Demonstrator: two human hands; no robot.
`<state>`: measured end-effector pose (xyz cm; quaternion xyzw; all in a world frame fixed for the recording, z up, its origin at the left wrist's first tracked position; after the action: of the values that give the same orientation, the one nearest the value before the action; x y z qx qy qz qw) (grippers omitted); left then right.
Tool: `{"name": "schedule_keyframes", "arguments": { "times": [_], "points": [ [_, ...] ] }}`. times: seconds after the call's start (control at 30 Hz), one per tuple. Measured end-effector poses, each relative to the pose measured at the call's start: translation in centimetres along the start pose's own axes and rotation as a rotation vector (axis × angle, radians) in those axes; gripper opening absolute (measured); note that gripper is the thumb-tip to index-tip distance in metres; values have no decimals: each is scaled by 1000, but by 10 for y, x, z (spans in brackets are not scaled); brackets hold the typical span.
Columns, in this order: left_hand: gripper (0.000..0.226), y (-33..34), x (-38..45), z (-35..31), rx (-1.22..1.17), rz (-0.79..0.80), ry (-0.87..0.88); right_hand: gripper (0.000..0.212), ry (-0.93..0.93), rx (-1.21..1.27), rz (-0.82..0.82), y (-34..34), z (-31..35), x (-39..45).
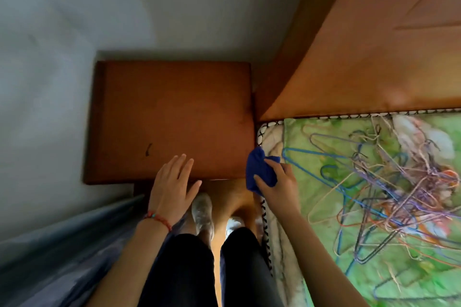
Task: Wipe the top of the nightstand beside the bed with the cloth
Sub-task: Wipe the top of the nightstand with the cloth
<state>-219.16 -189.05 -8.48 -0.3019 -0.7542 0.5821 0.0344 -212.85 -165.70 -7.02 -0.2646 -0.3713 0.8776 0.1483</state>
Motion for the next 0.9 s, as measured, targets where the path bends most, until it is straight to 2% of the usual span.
{"name": "schedule_keyframes", "arguments": {
  "times": [0.27, 0.37, 0.53, 0.63, 0.8, 0.9],
  "points": [
    [59, 66, 67, 20, 13, -23, 27, 47, -3, 40, 9, 73, -31, 71],
    [59, 90, 86, 26, 12, -37, 25, 49, -51, -105, 14, 103, -45, 89],
    [61, 126, 106, 36, 61, -17, 18, 51, -77, -350, -145, 123, -61, 103],
    [64, 145, 112, 41, 73, -2, -1, 48, -159, -437, -217, 127, -65, 109],
    [64, 157, 112, 43, 68, -54, -7, 43, -231, -425, -390, 125, -60, 141],
    [65, 158, 112, 44, 62, -67, -5, 44, -205, -380, -426, 131, -75, 112]
  ]
}}
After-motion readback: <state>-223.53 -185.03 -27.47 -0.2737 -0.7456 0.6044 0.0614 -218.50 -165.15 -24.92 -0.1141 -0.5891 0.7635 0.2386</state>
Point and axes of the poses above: each hand's wrist, its own x-axis towards the middle knuckle, its own y-axis out of the palm, z = x × y, the point moved 6 cm from there along x, towards the middle knuckle, and after that the axes turned 4 degrees about y, right-handed, at the moved point
